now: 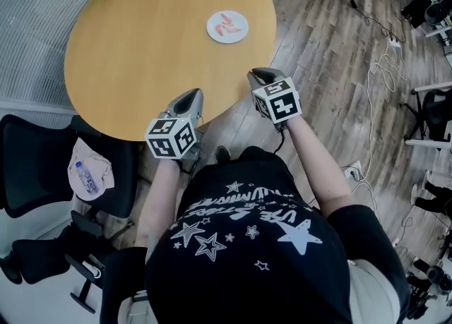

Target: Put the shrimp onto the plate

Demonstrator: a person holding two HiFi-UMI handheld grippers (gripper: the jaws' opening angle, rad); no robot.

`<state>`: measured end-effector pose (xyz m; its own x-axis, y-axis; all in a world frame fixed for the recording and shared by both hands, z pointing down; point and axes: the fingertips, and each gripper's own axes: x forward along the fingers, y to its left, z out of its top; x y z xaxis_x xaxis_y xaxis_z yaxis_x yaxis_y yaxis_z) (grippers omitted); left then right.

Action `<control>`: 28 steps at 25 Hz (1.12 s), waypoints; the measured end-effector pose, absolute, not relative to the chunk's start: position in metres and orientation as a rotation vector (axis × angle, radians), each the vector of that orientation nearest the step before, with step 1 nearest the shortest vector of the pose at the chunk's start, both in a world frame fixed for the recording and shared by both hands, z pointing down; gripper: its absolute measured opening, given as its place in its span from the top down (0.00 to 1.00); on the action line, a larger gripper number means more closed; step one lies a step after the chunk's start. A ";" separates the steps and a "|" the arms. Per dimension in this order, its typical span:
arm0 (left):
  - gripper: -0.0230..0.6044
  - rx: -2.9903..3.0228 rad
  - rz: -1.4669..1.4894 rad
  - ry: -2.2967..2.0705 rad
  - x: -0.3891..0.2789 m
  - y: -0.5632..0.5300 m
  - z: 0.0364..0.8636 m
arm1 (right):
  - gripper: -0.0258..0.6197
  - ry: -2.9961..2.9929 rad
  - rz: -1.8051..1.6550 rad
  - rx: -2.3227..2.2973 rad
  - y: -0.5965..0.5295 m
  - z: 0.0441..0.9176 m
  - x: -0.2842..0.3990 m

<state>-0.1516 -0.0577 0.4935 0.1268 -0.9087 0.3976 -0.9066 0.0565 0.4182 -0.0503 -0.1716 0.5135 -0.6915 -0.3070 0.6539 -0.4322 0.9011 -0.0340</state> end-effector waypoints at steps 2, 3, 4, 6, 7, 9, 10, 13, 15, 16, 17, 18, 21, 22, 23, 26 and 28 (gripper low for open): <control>0.96 1.827 0.002 -1.744 -0.145 -0.057 0.491 | 0.93 -2.392 0.264 0.532 -0.170 0.511 -0.048; 0.96 1.830 0.009 -1.739 -0.142 -0.055 0.492 | 0.94 -2.396 0.277 0.533 -0.169 0.512 -0.047; 0.96 1.830 0.016 -1.736 -0.140 -0.053 0.493 | 0.96 -2.399 0.290 0.531 -0.167 0.513 -0.046; 0.96 1.822 0.021 -1.735 -0.136 -0.049 0.497 | 0.96 -2.395 0.319 0.515 -0.159 0.518 -0.043; 0.96 1.814 0.019 -1.737 -0.134 -0.047 0.498 | 0.96 -2.391 0.334 0.506 -0.155 0.519 -0.041; 0.96 1.802 0.014 -1.743 -0.128 -0.043 0.499 | 0.96 -2.387 0.348 0.492 -0.146 0.521 -0.034; 0.96 1.801 0.012 -1.744 -0.123 -0.041 0.497 | 0.96 -2.387 0.351 0.489 -0.141 0.521 -0.029; 0.96 1.815 0.018 -1.738 -0.103 -0.031 0.492 | 0.96 -2.402 0.365 0.503 -0.127 0.517 -0.009; 0.96 1.828 0.025 -1.736 -0.090 -0.023 0.489 | 0.96 -2.416 0.360 0.537 -0.121 0.513 0.005; 0.96 1.830 0.026 -1.737 -0.084 -0.020 0.488 | 0.96 -2.421 0.354 0.553 -0.119 0.511 0.011; 0.96 1.831 0.024 -1.738 -0.079 -0.016 0.487 | 0.96 -2.423 0.351 0.563 -0.116 0.510 0.017; 0.96 1.830 0.022 -1.739 -0.074 -0.012 0.487 | 0.96 -2.424 0.350 0.567 -0.113 0.510 0.022; 0.96 1.836 0.018 -1.740 -0.062 -0.002 0.485 | 0.96 -2.434 0.349 0.570 -0.102 0.505 0.034; 0.96 1.839 0.018 -1.742 -0.059 0.001 0.483 | 0.96 -2.440 0.344 0.570 -0.099 0.502 0.037; 0.96 1.842 0.016 -1.744 -0.055 0.004 0.482 | 0.96 -2.447 0.338 0.569 -0.095 0.499 0.040; 0.96 1.852 0.004 -1.755 -0.045 0.011 0.476 | 0.96 -2.472 0.329 0.570 -0.085 0.489 0.048; 0.96 1.858 -0.003 -1.763 -0.038 0.016 0.472 | 0.96 -2.487 0.325 0.572 -0.079 0.483 0.054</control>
